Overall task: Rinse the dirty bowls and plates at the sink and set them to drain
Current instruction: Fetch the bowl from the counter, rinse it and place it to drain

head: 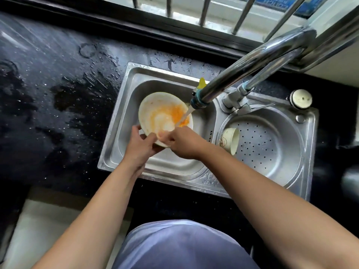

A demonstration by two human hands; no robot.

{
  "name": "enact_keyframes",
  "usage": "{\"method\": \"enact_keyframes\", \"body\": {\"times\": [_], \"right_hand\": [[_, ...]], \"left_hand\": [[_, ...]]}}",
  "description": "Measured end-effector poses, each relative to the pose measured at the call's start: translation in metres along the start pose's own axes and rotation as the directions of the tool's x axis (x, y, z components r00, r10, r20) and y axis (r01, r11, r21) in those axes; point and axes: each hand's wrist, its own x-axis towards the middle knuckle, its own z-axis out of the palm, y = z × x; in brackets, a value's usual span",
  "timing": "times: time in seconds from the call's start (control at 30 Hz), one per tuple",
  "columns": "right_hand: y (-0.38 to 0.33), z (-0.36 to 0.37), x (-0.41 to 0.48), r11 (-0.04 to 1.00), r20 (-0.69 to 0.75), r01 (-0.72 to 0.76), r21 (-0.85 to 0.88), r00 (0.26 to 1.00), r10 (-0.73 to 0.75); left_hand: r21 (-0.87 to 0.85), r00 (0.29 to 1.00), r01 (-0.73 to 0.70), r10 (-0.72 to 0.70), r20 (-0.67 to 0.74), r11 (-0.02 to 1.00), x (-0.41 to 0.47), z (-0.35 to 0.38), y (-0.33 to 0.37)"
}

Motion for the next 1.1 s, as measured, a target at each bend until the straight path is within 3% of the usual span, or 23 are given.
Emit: {"method": "enact_keyframes", "body": {"times": [0.07, 0.13, 0.2, 0.27, 0.33, 0.43, 0.5, 0.6, 0.7, 0.83, 0.9, 1.0, 1.1], "right_hand": [[0.005, -0.006, 0.004, 0.983, -0.013, -0.119, -0.139, 0.993, 0.119], [-0.003, -0.010, 0.013, 0.981, -0.039, -0.059, -0.186, 0.998, 0.052], [-0.020, -0.009, 0.014, 0.992, -0.027, 0.102, -0.076, 0.994, -0.105], [-0.022, -0.005, 0.007, 0.986, 0.029, 0.158, 0.044, 0.987, -0.160], [-0.006, -0.001, -0.003, 0.997, 0.075, 0.067, 0.037, 0.995, -0.070], [0.010, -0.009, -0.003, 0.989, 0.018, -0.106, -0.106, 0.994, 0.109], [0.003, -0.012, 0.007, 0.991, -0.050, -0.074, -0.110, 0.996, 0.069], [-0.018, -0.010, 0.010, 0.984, -0.009, 0.157, 0.081, 0.988, -0.156], [-0.006, -0.004, -0.002, 0.978, 0.038, 0.089, 0.191, 0.994, -0.098], [0.011, -0.011, 0.000, 0.997, 0.011, -0.072, -0.035, 0.997, 0.072], [0.003, -0.016, 0.011, 0.999, -0.045, -0.039, 0.006, 0.998, 0.040], [-0.015, -0.013, 0.010, 0.982, 0.035, 0.092, 0.165, 0.994, -0.099], [-0.001, -0.008, 0.005, 0.985, 0.082, 0.029, 0.171, 0.996, -0.043]], "left_hand": [[0.067, 1.000, -0.009, 0.008, 0.011, 0.998, -0.002, -0.002, -0.004], [0.121, 0.999, -0.010, 0.006, 0.034, 0.993, -0.006, 0.004, -0.010], [0.109, 1.000, -0.005, 0.001, 0.030, 0.994, -0.008, 0.009, -0.011], [0.041, 1.000, 0.008, -0.008, 0.003, 0.999, -0.004, 0.006, -0.006], [0.014, 1.000, 0.014, -0.014, -0.024, 1.000, 0.001, -0.001, -0.002], [0.089, 1.000, 0.003, -0.002, -0.014, 0.996, 0.000, -0.002, -0.003], [0.116, 1.000, 0.001, -0.004, 0.027, 0.993, -0.004, 0.006, -0.008], [0.049, 0.999, 0.021, -0.022, 0.027, 0.999, -0.006, 0.016, -0.008], [-0.009, 0.999, 0.037, -0.037, -0.028, 0.999, -0.001, 0.009, -0.001], [0.050, 0.998, 0.061, -0.060, -0.025, 0.997, -0.007, 0.006, -0.002], [0.069, 0.998, 0.061, -0.062, 0.014, 0.996, -0.013, 0.013, -0.007], [0.024, 0.997, 0.060, -0.061, 0.045, 0.998, -0.016, 0.021, -0.007], [-0.011, 0.999, 0.041, -0.041, -0.005, 0.999, -0.012, 0.016, -0.004]]}}
